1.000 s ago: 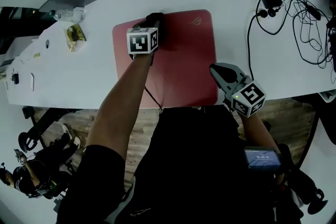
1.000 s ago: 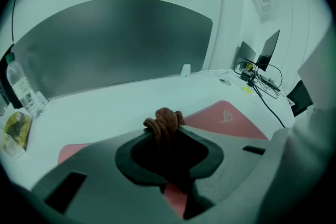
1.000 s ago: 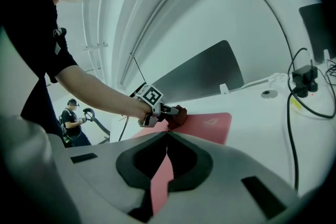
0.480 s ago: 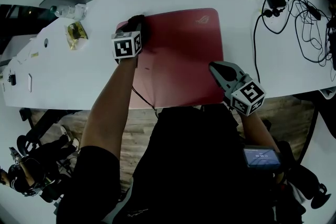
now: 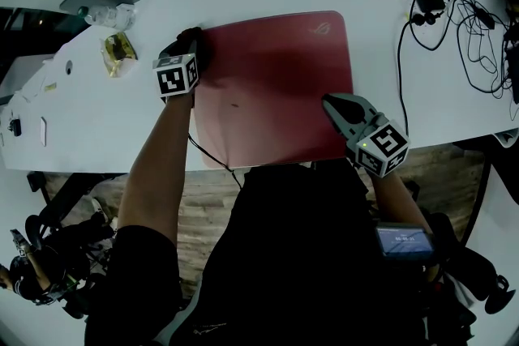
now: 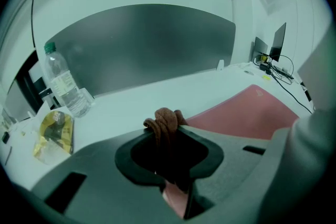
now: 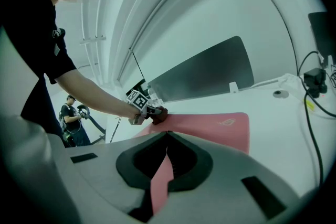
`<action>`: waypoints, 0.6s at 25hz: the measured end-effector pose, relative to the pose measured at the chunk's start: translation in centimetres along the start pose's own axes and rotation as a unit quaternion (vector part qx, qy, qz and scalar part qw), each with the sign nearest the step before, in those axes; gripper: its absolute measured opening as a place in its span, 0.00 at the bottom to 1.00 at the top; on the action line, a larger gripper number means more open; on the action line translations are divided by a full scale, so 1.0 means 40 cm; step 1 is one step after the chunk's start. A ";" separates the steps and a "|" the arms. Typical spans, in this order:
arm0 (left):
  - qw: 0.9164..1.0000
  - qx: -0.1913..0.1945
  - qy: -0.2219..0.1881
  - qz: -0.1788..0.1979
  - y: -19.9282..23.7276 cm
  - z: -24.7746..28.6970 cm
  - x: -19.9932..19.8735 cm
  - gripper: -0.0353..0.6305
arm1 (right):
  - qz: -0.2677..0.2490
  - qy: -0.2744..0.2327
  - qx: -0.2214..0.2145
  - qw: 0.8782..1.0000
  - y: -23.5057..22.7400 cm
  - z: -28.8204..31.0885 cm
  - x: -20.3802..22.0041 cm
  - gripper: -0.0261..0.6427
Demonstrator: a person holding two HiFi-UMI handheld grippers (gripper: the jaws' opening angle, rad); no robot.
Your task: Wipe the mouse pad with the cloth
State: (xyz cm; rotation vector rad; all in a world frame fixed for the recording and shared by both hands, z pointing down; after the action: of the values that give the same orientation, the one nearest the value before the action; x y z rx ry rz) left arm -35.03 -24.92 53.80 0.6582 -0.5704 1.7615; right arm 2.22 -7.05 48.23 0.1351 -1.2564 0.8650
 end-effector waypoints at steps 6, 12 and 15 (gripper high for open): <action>1.000 -0.013 -0.006 -0.011 0.087 -0.030 0.026 0.18 | -0.005 0.000 0.003 1.000 0.022 0.051 -0.006 0.08; 0.999 -0.027 -0.014 -0.036 0.118 -0.058 0.036 0.18 | -0.008 0.002 -0.002 1.000 0.039 0.060 -0.008 0.08; 0.997 -0.011 -0.034 -0.069 0.125 -0.060 0.048 0.18 | -0.012 -0.001 0.000 1.000 0.046 0.059 -0.015 0.08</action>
State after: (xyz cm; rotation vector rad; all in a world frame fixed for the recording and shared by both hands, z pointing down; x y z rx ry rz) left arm -40.63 -23.31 53.13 0.7275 -0.5754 1.6075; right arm -0.78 -7.34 47.88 0.1507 -1.2543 0.8446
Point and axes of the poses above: the fingertips, and each gripper's own axes: z forward along the fingers, y to its left, x out of its underside, the point moved 7 cm from there along -z, backward along the fingers, and after that the axes turned 3 degrees about -z, right-handed, at the moved point
